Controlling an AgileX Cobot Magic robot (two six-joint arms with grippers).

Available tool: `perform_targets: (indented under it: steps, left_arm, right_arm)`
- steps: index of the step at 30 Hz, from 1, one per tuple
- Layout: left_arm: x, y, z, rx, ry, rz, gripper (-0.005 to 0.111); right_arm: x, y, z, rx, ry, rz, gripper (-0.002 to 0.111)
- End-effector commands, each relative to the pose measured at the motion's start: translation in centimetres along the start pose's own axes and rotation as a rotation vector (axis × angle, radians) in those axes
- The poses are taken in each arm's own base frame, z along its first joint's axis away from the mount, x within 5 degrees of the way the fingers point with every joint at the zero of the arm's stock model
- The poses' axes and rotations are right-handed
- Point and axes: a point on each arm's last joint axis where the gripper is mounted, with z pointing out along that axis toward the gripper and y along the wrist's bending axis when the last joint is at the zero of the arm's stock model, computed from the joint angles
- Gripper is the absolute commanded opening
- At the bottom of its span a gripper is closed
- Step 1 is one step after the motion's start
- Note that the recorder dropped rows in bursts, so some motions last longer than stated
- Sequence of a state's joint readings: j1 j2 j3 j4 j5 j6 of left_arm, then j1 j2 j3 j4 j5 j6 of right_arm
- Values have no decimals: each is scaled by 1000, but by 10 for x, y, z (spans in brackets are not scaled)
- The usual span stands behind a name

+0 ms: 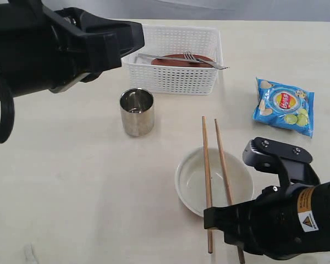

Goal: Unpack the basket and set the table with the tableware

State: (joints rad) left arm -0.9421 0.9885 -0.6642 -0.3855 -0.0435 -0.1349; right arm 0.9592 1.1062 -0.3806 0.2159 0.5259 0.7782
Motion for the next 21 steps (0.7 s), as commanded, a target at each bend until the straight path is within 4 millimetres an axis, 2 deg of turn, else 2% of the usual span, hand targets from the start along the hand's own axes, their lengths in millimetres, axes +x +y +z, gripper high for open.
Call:
perform_targets:
  steps: [1,21]
  left_arm:
    - [0,0,-1,1,-12,-4,0]
    - [0,1,-1,0,-12,-10,0]
  right_arm:
    - [-2,3,-1,-27,-28,-17,0]
    - [-4,1,-1,-13,-43,-27,0]
